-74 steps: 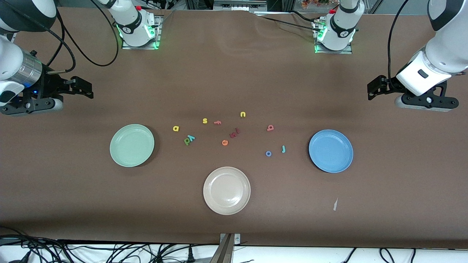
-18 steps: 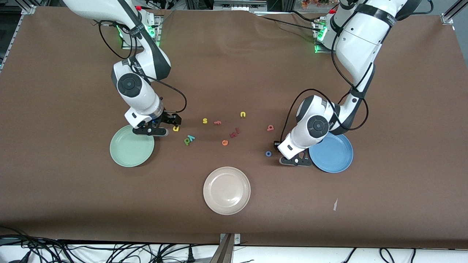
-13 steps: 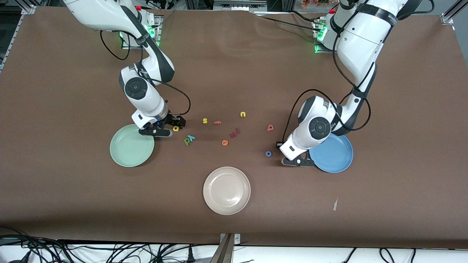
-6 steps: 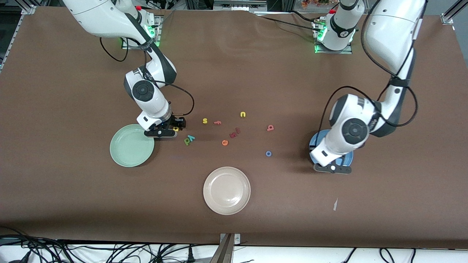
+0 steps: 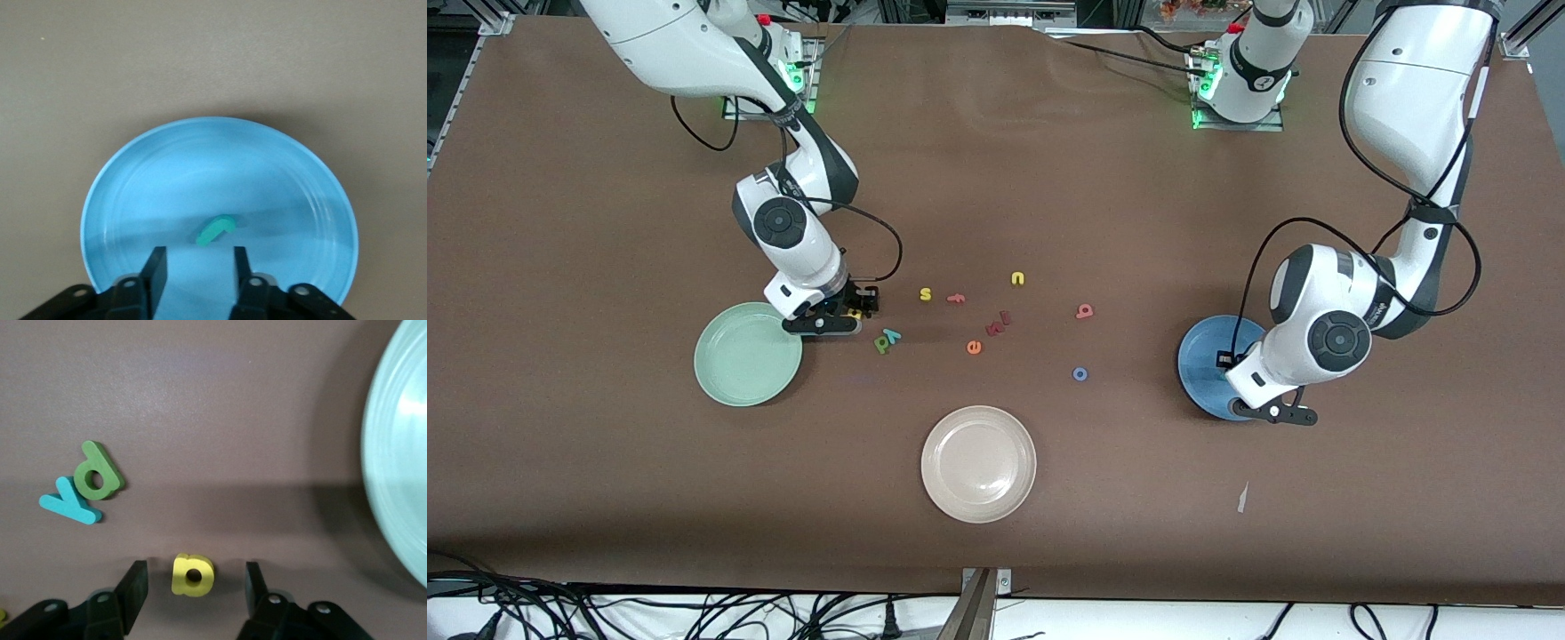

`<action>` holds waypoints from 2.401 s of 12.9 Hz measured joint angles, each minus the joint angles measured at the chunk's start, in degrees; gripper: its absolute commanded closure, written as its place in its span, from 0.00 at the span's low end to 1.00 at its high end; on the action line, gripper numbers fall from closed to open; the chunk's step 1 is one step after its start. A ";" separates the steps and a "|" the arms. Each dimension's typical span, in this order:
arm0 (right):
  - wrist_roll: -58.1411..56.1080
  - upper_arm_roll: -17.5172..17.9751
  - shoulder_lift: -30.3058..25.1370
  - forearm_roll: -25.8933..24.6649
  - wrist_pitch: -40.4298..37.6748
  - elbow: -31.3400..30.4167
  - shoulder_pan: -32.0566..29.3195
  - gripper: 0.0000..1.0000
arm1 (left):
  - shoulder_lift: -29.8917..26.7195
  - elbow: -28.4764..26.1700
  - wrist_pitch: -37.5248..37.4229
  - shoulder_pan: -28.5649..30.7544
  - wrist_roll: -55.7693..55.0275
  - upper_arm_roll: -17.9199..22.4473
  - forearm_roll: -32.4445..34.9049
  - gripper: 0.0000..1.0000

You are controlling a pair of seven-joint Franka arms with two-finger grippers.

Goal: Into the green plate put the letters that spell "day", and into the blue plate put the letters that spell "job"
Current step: 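Place the yellow d on the green plate while the left gripper reaches the blue o, then drop the blue o in the blue plate while the right gripper reaches green d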

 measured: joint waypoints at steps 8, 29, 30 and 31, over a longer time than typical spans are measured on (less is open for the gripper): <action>0.00 -0.04 0.12 -0.22 0.46 0.02 0.00 0.77 | 1.83 5.34 0.57 -7.28 -20.48 -5.30 -5.13 0.00; -6.09 1.19 -3.01 -0.52 -8.12 6.66 -3.60 0.37 | 12.87 13.34 8.42 -16.92 -27.58 -2.55 -1.93 1.00; -2.83 1.24 -1.32 -0.52 -8.12 8.54 -1.35 0.37 | 12.06 14.19 5.04 -16.54 -27.31 -1.78 -1.93 1.00; -0.09 1.24 0.58 -0.52 -8.11 10.63 0.52 0.37 | 10.56 14.69 0.98 -15.82 -26.70 -1.37 -1.92 1.00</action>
